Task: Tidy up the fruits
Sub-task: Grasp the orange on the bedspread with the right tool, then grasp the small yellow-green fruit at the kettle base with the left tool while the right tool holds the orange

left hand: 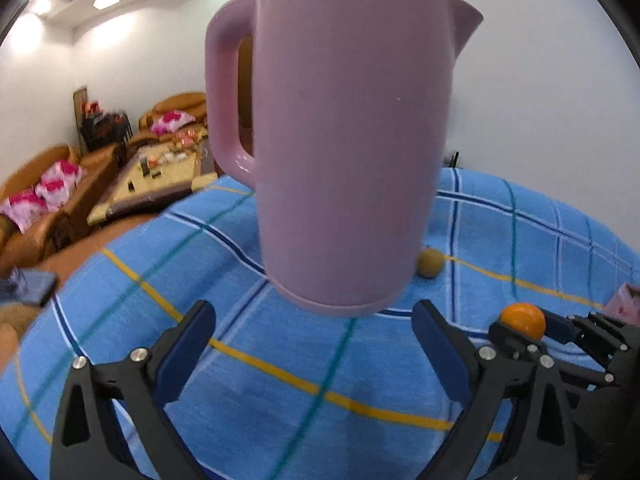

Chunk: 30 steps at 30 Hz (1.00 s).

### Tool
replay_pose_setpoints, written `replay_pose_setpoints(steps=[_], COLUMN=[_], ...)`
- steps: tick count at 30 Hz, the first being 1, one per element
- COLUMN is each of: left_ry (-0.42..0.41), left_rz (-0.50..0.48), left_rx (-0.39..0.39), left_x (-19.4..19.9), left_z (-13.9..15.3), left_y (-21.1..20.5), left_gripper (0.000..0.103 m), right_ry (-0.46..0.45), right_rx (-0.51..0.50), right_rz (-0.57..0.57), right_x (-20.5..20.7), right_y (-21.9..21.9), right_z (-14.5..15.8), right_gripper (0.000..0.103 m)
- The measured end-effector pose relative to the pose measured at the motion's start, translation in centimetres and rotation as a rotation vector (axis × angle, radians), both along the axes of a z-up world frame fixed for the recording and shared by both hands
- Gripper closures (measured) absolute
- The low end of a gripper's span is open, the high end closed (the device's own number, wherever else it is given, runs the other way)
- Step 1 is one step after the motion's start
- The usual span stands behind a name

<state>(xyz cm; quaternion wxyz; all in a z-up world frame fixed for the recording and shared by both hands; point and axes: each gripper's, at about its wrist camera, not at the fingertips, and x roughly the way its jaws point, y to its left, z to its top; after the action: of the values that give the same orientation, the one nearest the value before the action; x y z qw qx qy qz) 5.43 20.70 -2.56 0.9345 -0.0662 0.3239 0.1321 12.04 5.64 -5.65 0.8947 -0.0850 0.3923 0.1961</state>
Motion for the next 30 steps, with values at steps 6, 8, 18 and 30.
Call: replay_pose_setpoints(steps=[6, 8, 18, 30], left_ry=[0.018, 0.036, 0.131, 0.214], left_rz=[0.101, 0.150, 0.327, 0.473], left_rx=[-0.116, -0.148, -0.231, -0.144], left_x=[1.0, 2.2, 8.4, 12.3], left_z=[-0.4, -0.8, -2.2, -3.8], left_y=[-2.7, -3.5, -7.5, -10.0], left_gripper=[0.006, 0.006, 0.023, 0.012], right_ry=[-0.094, -0.098, -0.117, -0.149], right_rx=[-0.003, 0.013, 0.034, 0.038], right_rz=[-0.122, -0.153, -0.262, -0.350], right_x=[0.2, 0.2, 0.9, 1.6], right_y=[-4.0, -5.4, -11.2, -13.1], right_z=[1.4, 1.6, 2.0, 2.7], right_gripper=[0.063, 0.063, 0.063, 0.063])
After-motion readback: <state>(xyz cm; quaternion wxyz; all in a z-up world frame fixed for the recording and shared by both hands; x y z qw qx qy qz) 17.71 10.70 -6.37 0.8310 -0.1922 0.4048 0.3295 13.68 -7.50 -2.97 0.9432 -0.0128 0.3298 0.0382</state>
